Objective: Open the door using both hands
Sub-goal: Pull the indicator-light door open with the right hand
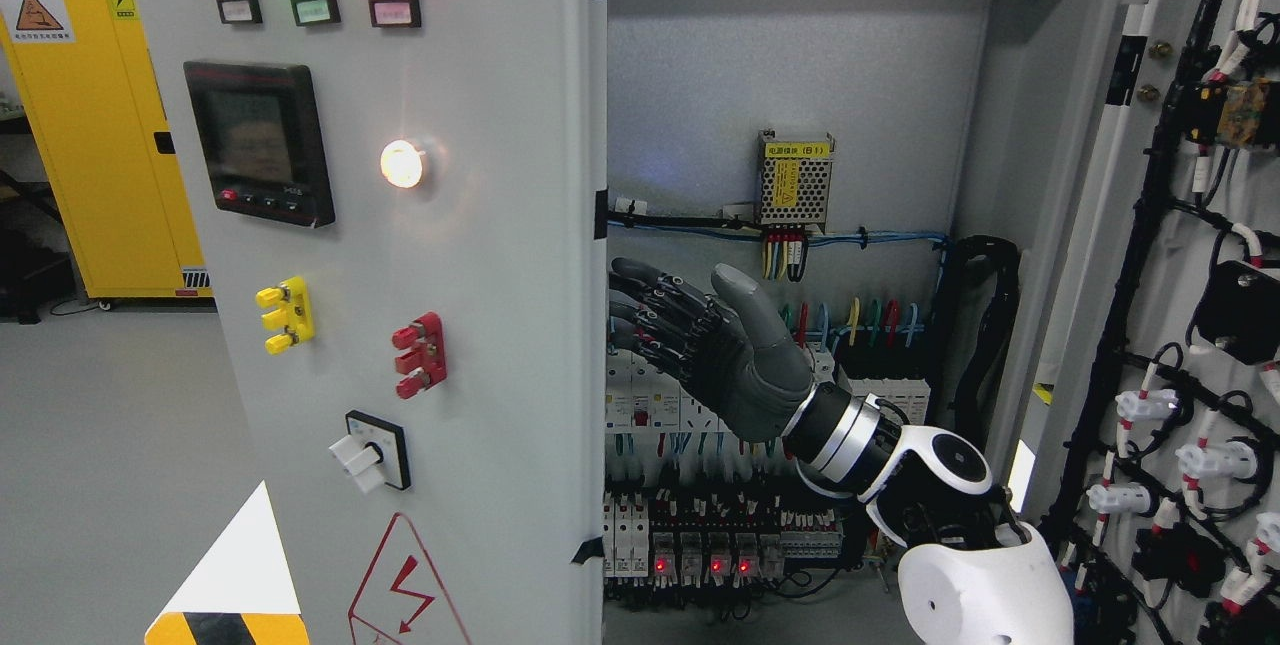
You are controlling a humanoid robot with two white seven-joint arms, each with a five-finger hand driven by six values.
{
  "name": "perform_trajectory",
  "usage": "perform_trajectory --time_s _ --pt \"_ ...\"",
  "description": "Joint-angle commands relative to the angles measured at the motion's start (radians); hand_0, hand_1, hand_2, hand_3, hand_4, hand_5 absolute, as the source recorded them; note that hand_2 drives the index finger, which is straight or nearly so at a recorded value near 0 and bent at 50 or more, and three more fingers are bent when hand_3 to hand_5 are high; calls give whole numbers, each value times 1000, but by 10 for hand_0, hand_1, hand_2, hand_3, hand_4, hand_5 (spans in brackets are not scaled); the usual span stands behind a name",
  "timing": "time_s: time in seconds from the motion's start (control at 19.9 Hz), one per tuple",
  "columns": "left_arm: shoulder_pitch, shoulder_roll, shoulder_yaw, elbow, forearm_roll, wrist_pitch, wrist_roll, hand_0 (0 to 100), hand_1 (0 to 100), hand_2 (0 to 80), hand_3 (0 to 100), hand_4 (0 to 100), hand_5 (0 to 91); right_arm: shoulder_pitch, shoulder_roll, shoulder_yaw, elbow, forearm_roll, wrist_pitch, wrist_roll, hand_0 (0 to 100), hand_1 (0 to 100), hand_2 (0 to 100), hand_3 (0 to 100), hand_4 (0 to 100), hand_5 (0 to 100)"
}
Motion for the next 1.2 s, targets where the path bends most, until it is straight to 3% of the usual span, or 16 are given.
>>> perform_trajectory --time_s 0.0,0.25,0.8,1.15 --pt "0 0 0 0 0 0 1 0 0 0 0 0 0 13 4 4 -38 -9 2 -1 218 58 0 0 0 0" --pt "0 0 0 0 0 0 0 0 0 0 0 0 0 45 1 36 -90 -11 3 1 217 62 0 0 0 0" --pt "0 0 0 0 0 0 0 0 0 0 0 0 0 156 -2 267 -209 -11 3 -1 216 68 0 0 0 0" --pt "0 -2 2 0 0 0 0 0 0 0 0 0 0 232 4 372 -255 -11 2 -1 216 71 0 0 0 0"
